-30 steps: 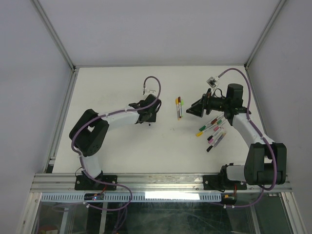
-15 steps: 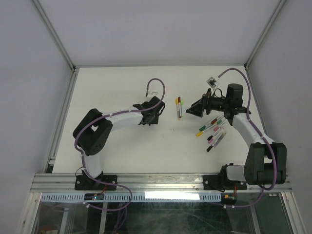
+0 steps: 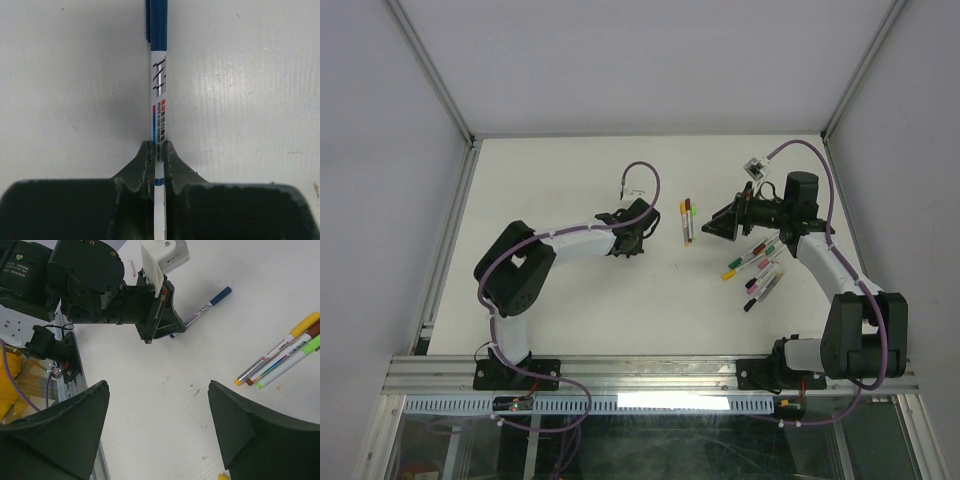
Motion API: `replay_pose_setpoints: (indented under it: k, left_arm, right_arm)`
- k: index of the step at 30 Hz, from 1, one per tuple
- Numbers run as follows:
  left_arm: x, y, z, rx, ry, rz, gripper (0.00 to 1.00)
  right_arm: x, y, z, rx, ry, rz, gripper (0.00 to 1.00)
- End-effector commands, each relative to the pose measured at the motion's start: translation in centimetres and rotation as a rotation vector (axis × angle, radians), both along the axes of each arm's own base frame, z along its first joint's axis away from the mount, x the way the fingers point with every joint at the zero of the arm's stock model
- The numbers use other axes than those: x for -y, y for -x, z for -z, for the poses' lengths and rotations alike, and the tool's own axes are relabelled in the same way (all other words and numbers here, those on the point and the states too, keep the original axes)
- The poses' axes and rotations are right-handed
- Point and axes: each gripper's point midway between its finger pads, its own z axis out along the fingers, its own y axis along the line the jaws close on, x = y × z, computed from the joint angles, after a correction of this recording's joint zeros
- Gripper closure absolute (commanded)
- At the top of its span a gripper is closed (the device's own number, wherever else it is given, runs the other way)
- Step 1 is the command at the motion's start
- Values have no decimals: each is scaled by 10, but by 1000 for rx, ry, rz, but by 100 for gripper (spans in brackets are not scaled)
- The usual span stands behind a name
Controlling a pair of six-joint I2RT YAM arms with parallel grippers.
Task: Open the pen caps
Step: Pick up the pen from the center of the board.
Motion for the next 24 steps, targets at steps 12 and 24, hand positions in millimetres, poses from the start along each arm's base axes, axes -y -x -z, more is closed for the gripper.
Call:
replay_pose_setpoints:
  k: [12,24]
  left_arm:
    - [47,14,-93,255,350,75,100]
    - [83,63,-176,536,853,178,100]
  right_arm:
    - [-27,11,2,9,-90,-97,19]
    - [-67,13,11,-180,-195,77,25]
